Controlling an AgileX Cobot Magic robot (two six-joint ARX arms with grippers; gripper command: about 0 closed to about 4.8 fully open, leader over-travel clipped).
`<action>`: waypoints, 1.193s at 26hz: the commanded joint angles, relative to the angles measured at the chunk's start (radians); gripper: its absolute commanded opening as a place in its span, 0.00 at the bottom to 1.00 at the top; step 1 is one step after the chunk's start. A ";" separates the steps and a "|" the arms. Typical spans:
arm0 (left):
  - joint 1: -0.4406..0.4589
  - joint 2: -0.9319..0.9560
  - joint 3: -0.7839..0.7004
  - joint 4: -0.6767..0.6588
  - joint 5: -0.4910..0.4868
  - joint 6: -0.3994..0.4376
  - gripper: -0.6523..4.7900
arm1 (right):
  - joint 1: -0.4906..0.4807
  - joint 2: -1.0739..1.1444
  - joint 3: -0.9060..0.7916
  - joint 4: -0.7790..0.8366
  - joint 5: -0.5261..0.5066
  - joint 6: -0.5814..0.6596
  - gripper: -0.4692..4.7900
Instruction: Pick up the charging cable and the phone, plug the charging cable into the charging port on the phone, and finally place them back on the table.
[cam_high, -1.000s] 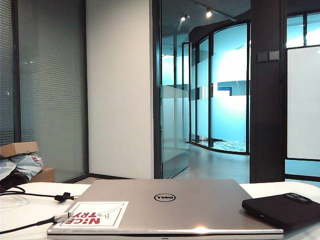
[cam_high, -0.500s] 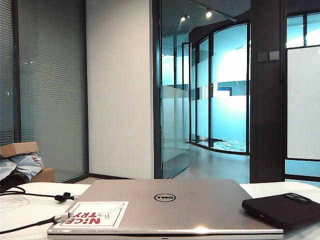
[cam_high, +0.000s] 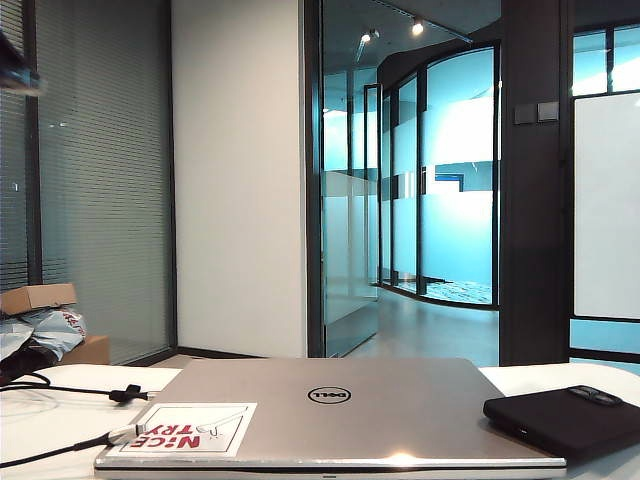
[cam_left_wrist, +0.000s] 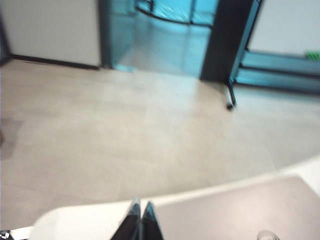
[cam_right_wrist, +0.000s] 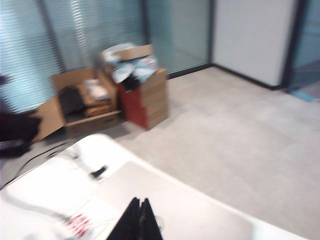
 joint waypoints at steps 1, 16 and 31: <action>-0.062 0.048 0.004 -0.006 0.002 0.066 0.11 | 0.070 -0.002 0.005 -0.019 0.006 -0.003 0.08; -0.150 0.234 0.002 -0.172 0.002 0.390 0.64 | 0.219 -0.002 0.005 -0.106 0.005 -0.079 0.08; -0.150 0.327 -0.067 -0.208 0.002 0.812 1.00 | 0.219 -0.002 0.004 -0.117 0.005 -0.078 0.08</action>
